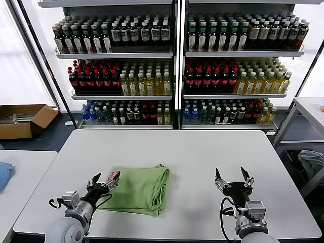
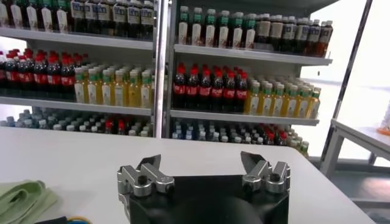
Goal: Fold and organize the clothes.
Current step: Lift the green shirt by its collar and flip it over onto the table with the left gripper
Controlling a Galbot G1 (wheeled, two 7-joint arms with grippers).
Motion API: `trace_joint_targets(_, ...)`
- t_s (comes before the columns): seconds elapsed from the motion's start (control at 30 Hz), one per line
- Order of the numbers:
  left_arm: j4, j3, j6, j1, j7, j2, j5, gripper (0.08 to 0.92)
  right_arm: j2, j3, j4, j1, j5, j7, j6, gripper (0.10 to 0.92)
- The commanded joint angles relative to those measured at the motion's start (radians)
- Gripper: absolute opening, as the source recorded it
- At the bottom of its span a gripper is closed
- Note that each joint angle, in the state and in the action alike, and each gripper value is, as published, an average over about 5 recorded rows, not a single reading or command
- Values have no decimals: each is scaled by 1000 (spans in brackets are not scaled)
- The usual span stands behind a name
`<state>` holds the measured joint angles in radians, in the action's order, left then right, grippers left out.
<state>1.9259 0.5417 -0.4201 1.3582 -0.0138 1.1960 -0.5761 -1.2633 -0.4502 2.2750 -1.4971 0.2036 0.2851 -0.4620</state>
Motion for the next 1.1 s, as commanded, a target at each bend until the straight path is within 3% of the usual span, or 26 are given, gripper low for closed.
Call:
trace_joint_targets(0.03,-47,0,-2,10,24,-3,22,823,-3,1,2,-5,-4,-1,3,823)
trace_joint_targets(0.47,-68,-12,-9,15,48,4,60,796,0,-3,14,-14,-6,-2,4,823)
trace_joint_targets(1.1,-59,12,19,24,95,23,113,255,25,-15,20,5,9,4,-7,823)
